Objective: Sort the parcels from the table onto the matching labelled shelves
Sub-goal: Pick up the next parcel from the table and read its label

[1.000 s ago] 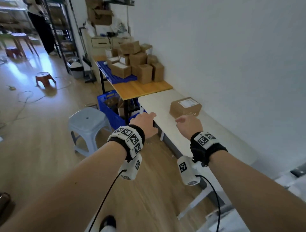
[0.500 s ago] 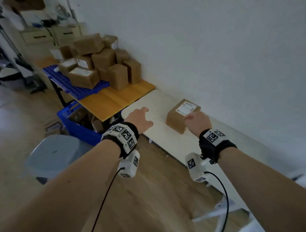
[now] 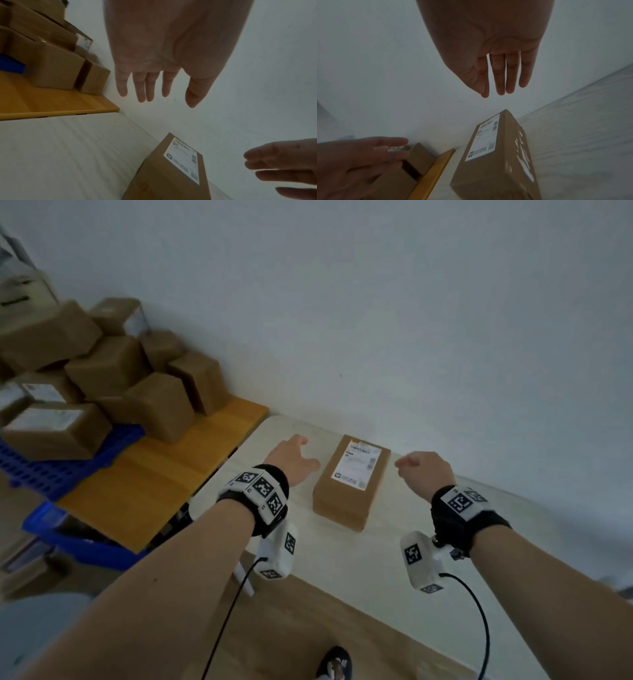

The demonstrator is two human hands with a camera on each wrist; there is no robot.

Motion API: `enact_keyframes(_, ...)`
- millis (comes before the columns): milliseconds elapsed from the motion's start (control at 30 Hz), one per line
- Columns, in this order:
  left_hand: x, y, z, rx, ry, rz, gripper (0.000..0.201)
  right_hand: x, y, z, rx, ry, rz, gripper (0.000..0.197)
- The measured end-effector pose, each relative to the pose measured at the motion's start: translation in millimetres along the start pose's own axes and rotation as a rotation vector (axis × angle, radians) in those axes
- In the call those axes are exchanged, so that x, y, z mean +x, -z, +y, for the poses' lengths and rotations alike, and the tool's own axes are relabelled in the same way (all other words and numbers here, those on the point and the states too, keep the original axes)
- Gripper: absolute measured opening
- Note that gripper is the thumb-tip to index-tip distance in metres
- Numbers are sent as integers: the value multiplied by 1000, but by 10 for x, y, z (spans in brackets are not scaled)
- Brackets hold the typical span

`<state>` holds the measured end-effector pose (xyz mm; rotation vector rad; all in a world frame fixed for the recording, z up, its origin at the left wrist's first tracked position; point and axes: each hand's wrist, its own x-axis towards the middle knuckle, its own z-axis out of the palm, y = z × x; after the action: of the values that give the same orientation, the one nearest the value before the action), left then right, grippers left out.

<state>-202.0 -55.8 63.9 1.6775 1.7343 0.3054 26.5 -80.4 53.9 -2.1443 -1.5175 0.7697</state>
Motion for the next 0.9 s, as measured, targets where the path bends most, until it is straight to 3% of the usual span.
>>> enact_keyframes(333,1047,-248,219,-55,38,-129,59,888,-228,180,74,-223,-116,38)
enact_keyframes(700,1646,-536,95,-132,137,-431,65,1066,-610,319,320,-510,-200,48)
enact_keyframes(900,1751,-674,11,-264,225,-597,48,1081,-734,415,477,-630,-220,59)
